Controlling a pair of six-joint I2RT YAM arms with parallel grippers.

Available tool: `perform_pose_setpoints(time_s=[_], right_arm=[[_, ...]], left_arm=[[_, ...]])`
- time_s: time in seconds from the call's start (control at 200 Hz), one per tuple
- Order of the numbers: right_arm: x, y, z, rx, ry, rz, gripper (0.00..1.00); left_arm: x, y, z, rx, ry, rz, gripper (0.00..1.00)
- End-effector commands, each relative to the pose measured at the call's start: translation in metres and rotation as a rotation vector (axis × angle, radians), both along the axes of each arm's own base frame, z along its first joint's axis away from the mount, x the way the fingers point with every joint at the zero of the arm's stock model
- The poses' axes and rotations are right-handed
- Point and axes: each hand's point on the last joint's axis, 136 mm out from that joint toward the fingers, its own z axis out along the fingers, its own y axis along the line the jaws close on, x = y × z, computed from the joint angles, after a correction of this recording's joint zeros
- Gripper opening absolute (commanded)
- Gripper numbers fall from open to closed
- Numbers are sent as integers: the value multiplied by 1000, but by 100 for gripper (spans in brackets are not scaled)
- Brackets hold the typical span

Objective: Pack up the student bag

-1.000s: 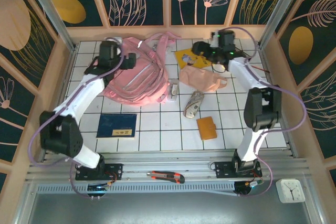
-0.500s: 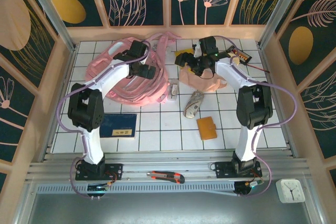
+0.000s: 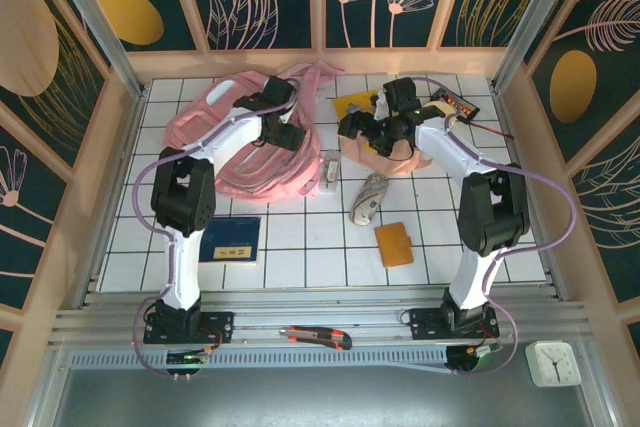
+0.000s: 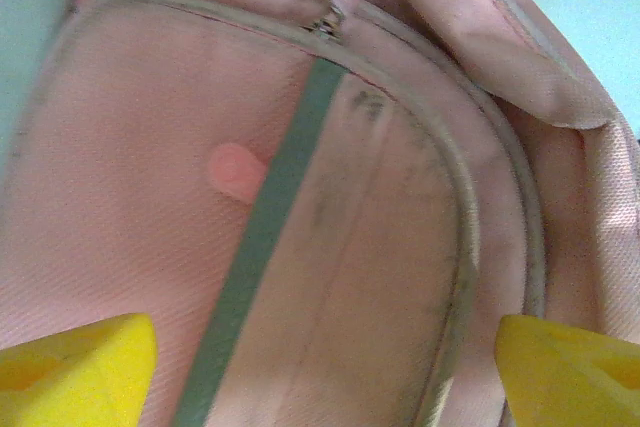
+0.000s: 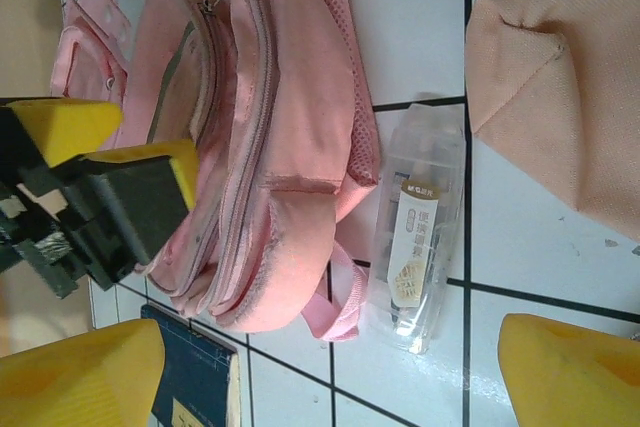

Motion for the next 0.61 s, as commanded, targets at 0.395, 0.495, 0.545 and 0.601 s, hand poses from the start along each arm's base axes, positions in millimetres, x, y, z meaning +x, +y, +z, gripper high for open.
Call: perform_pose_setpoints(time_s=[0.395, 0.495, 0.545, 0.601], right_arm=[[-12, -12, 14, -4, -27, 2, 87], [-13, -12, 20, 2, -53, -1, 87], [-12, -13, 24, 10, -74, -4, 87], [-9, -12, 32, 21, -111, -4, 88]], left_arm=[[4, 7, -22, 81, 46, 43, 33], [2, 8, -18, 89, 43, 41, 5], [1, 11, -10, 94, 28, 37, 0], [0, 6, 6, 74, 2, -8, 0]])
